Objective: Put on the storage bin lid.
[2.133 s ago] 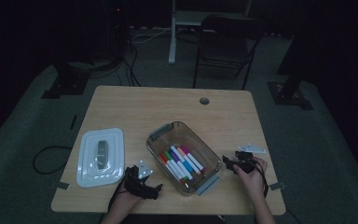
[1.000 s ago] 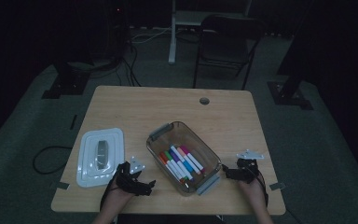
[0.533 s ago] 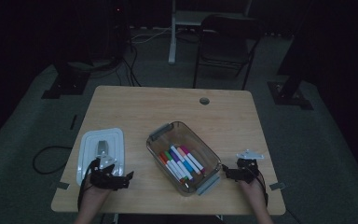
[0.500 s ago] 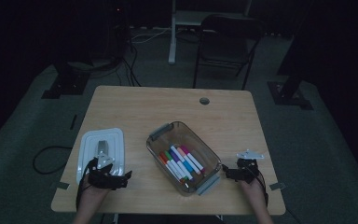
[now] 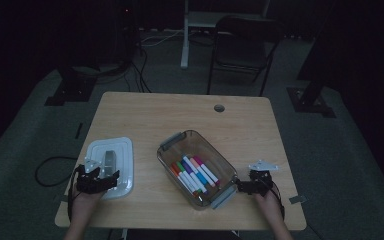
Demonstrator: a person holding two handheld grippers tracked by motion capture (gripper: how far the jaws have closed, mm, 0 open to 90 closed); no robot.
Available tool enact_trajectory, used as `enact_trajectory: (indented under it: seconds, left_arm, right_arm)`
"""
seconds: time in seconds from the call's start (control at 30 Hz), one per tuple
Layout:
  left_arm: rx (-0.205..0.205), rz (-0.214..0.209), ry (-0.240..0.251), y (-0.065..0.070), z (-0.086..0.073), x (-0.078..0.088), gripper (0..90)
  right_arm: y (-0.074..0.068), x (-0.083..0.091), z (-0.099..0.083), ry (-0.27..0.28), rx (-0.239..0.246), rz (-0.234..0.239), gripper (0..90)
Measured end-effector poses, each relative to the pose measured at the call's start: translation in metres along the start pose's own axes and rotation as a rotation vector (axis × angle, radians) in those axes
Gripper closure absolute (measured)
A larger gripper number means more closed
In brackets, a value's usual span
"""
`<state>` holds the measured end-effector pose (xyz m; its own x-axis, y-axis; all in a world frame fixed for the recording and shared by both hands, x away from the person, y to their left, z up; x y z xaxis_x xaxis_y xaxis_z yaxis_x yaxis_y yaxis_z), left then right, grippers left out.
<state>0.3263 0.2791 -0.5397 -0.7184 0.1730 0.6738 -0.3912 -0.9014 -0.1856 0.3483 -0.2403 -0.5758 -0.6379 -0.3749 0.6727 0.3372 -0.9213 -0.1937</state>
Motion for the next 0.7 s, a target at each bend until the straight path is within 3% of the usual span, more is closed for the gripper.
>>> enact_trajectory:
  seconds: [0.13,0.33,0.47,0.7]
  left_arm:
    - [0.009,0.015,-0.016,-0.004,0.0,-0.013,27.7]
    - [0.024,0.032,-0.037,-0.005,0.001,-0.026,43.9]
    - [0.009,0.05,-0.028,-0.004,0.004,-0.029,61.0]
    - [0.038,0.039,-0.022,-0.005,0.003,-0.023,68.0]
  right_arm:
    - [-0.006,-0.002,0.002,-0.006,0.025,0.019,13.0]
    - [-0.014,0.001,0.006,0.01,0.014,0.065,13.0]
    - [-0.018,0.003,0.007,0.014,0.014,0.103,13.0]
    - [-0.025,0.002,0.007,0.011,0.014,0.161,13.6]
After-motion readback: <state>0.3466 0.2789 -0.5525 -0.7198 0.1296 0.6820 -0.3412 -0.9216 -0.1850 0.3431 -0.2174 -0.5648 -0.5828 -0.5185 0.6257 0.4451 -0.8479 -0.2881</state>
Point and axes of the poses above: each handheld gripper's, and its own axes: x roughly backward along the jaws, z roughly out of its top, y roughly to its right, the point moved 4 cm from there along -x, roughly forward along the jaws, and after that the axes turned 14 degrees about -x, right-handed, at the moved point
